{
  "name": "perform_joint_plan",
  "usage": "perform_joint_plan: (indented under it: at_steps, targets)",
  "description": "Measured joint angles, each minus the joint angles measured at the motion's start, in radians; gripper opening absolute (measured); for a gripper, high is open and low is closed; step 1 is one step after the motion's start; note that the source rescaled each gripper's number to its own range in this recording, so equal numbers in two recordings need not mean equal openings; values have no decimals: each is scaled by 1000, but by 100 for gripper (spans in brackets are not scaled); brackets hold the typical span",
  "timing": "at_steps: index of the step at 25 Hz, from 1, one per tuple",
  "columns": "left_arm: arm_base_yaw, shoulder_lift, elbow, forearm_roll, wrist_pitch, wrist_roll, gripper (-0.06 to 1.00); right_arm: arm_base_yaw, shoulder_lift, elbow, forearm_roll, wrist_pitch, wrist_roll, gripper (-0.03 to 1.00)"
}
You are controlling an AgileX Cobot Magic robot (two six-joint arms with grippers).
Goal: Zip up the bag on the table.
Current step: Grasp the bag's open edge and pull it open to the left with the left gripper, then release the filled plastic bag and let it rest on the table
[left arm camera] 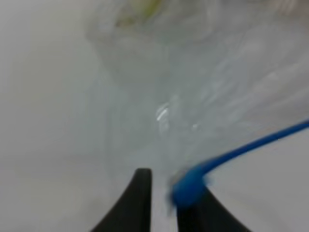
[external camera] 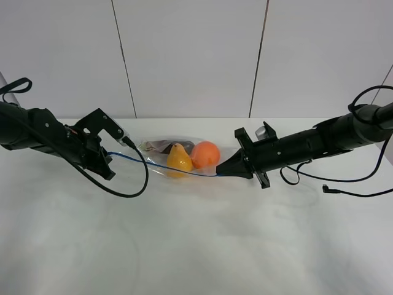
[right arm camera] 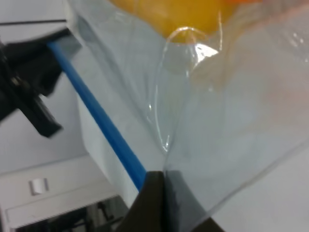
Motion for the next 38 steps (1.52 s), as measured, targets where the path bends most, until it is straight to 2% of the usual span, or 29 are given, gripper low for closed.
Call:
perform_joint_plan:
  at_steps: [6,9,16,20,22,24,27,33,38]
  targets:
    - [7,0,0,0,-7,-48,69,0,0,0,-14,-2,0,0]
    - [7,0,0,0,-1,-112,80,0,0,0,-17,-3,0,0]
    - [22,-45,0,0,9,-326,83,0,0,0,-39,-26,0,0]
    - [114,-111,0,0,86,-489,84,0,0,0,-63,-30,3,0]
    - [179,-152,0,0,166,-521,84,0,0,0,-65,-32,3,0]
    - [244,-200,0,4,247,-524,84,0,0,0,-67,-34,3,0]
    - [294,-299,14,-1,305,-501,84,0,0,0,-70,-40,3,0]
    - [296,-540,71,-27,380,-478,84,0,0,0,-77,-40,4,0]
    - [295,-761,171,-86,392,-458,84,0,0,0,-87,-40,4,0]
